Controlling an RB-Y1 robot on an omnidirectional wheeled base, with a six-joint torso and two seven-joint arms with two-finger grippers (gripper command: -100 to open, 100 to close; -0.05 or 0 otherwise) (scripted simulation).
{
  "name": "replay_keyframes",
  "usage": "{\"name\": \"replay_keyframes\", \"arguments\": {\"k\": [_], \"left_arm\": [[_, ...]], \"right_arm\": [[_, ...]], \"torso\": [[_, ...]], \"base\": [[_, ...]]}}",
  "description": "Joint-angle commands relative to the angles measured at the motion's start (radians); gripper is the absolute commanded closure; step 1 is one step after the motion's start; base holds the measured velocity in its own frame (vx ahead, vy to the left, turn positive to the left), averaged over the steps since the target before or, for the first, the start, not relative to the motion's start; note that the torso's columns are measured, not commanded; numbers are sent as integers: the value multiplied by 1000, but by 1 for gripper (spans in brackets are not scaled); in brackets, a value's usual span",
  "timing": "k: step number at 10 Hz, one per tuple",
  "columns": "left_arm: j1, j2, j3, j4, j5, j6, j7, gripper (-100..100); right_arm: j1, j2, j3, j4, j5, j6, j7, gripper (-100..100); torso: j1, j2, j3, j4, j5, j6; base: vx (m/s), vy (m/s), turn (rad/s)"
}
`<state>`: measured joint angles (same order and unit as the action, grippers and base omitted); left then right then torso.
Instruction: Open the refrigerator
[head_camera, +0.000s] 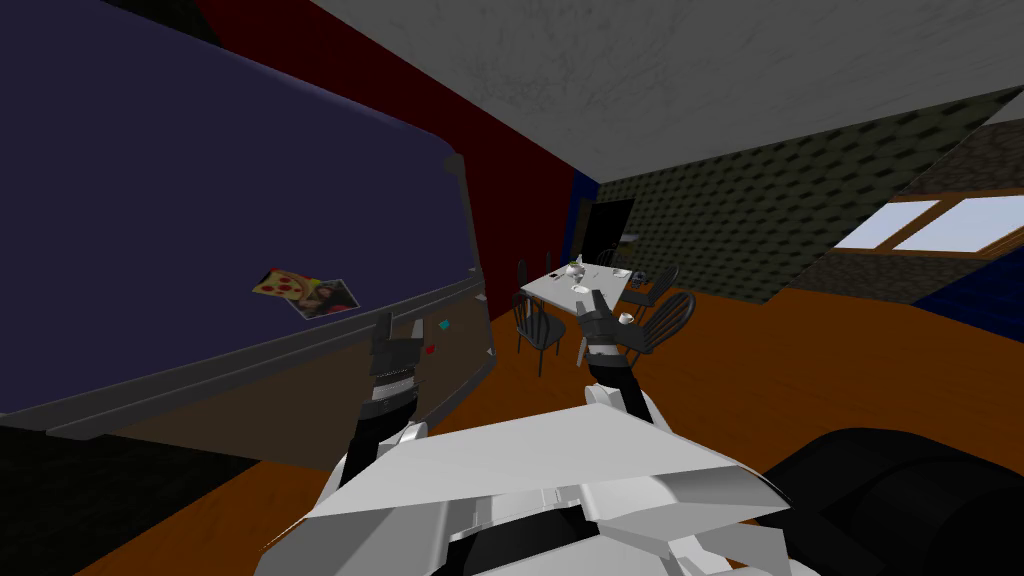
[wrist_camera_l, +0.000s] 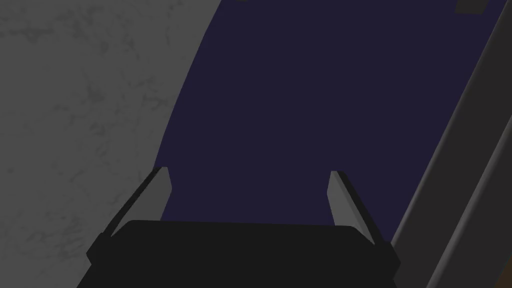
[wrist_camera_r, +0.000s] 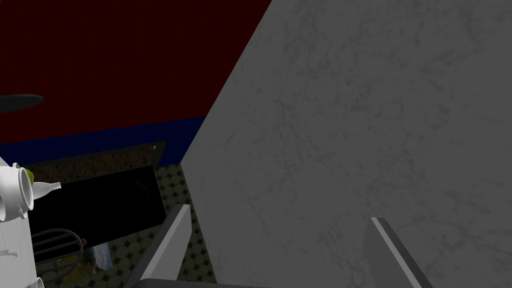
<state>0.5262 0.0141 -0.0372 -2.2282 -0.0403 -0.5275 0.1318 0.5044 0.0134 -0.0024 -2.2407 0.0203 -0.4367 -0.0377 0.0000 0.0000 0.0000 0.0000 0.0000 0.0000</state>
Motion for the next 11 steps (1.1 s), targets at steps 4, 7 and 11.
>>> {"name": "replay_keyframes", "arguments": {"k": [4,7,11], "left_arm": [[0,0,0,0,0,0,0,0],[0,0,0,0,0,0,0,0],[-22,53,-3,13,8,19,0,-100]], "right_arm": [[0,0,0,0,0,0,0,0],[0,0,0,0,0,0,0,0],[0,0,0,0,0,0,0,0]], "torso": [[0,248,-497,248,0,0],[0,470,-939,470,0,0],[0,725,-1451,724,0,0]], "base": [[0,0,0],[0,0,0],[1,-3,-18]]}}
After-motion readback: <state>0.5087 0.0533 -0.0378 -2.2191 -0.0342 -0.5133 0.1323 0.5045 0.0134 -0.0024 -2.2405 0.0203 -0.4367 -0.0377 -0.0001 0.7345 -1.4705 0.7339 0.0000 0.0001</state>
